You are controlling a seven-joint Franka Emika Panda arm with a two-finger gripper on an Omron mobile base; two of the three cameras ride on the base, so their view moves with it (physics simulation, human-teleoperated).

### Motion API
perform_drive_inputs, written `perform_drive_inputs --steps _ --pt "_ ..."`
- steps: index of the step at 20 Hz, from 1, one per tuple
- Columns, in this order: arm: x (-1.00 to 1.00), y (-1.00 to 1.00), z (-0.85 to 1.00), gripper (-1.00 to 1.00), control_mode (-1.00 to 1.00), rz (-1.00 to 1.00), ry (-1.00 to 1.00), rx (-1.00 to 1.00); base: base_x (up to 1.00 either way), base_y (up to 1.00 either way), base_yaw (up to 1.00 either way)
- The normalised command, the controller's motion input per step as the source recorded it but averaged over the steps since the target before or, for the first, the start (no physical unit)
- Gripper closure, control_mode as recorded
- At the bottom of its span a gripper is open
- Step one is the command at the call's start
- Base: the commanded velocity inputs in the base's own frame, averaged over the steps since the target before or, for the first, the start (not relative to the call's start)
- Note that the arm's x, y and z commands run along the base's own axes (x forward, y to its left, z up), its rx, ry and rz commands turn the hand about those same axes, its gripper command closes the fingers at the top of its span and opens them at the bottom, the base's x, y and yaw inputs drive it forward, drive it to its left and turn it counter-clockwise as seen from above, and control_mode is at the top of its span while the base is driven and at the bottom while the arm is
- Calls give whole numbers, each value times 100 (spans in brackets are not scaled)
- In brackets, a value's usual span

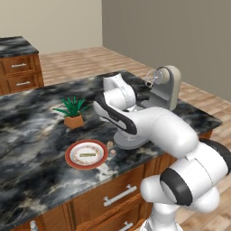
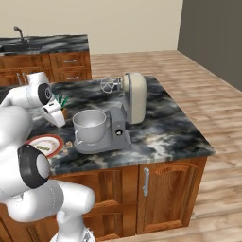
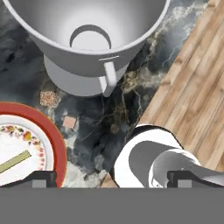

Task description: Add butter and sugar cubes to the stand mixer bowl and then turn on the stand mixer to begin making frosting.

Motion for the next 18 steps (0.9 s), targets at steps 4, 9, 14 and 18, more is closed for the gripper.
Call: perform_drive_inputs --steps 4,9,14,18 --pt "0 6 -49 -100 -100 -10 0 -7 0 0 0" --pt "0 0 -48 -100 -100 -8 0 -2 0 0 0" --pt "2 0 -34 -100 -100 -11 0 0 0 0 0" --pt "4 0 -30 -100 -100 -10 0 0 0 0 0"
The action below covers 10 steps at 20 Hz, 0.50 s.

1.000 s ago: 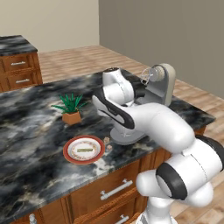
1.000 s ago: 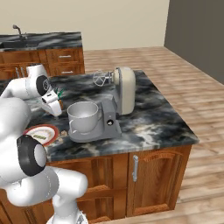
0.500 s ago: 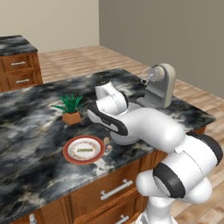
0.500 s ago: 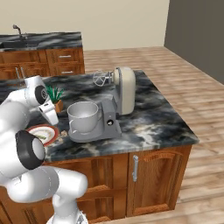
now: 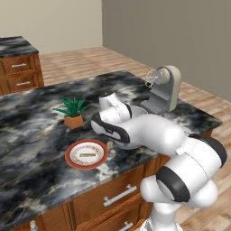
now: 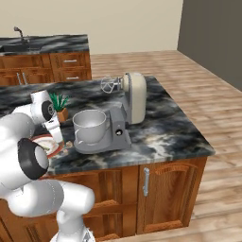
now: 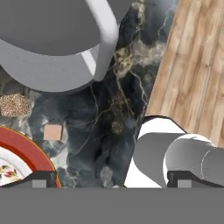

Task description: Add butter and sugar cubes to the stand mixer bowl and then turn on the stand mixer to begin making frosting.

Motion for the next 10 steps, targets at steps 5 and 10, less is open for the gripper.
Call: perform_drive_inputs --steps 5,10 --pt "25 0 -23 -100 -100 -4 -5 0 0 0 0" --pt "37 0 -11 -100 -100 0 -9 0 0 0 0"
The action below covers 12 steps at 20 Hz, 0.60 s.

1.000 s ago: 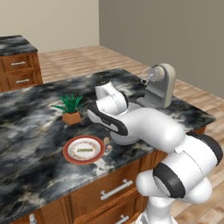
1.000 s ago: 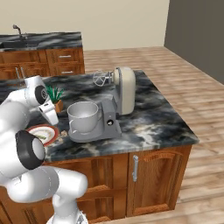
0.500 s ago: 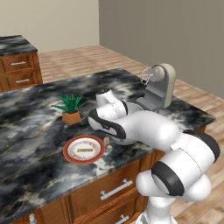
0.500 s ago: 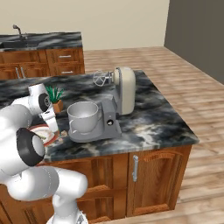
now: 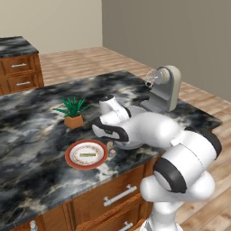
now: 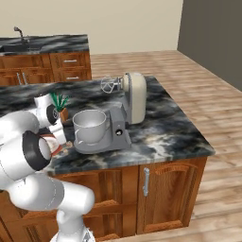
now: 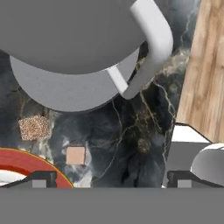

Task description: Add butter and sugar cubes to the stand mixer bowl and then turn on the stand mixer to begin making frosting.

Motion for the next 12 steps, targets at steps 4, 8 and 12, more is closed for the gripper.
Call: perform_drive_inputs --steps 4,8,12 --pt "26 0 -9 -100 -100 0 -5 0 0 0 0" --pt "21 2 -20 -100 -100 0 0 0 0 0 0" --pt "21 0 -26 -100 -100 0 0 0 0 0 0"
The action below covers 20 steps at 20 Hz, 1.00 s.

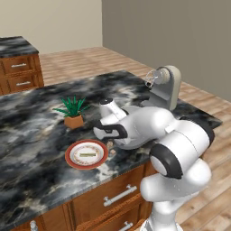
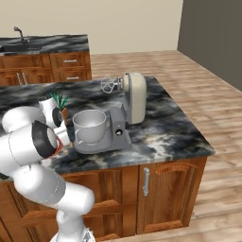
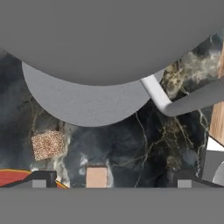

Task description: Add butter and sugar cubes to the stand mixer bowl and then turn on the stand mixer to begin making frosting.

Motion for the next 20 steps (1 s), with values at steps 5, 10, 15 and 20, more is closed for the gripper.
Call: perform_drive_inputs --steps 5,10,15,20 --pt "25 4 -20 -100 -100 0 0 0 0 0 0" --pt "20 12 -15 -100 -100 0 0 0 0 0 0" --pt "17 11 -14 -100 -100 0 0 0 0 0 0" --pt "13 0 -30 -100 -100 0 0 -1 0 0 0"
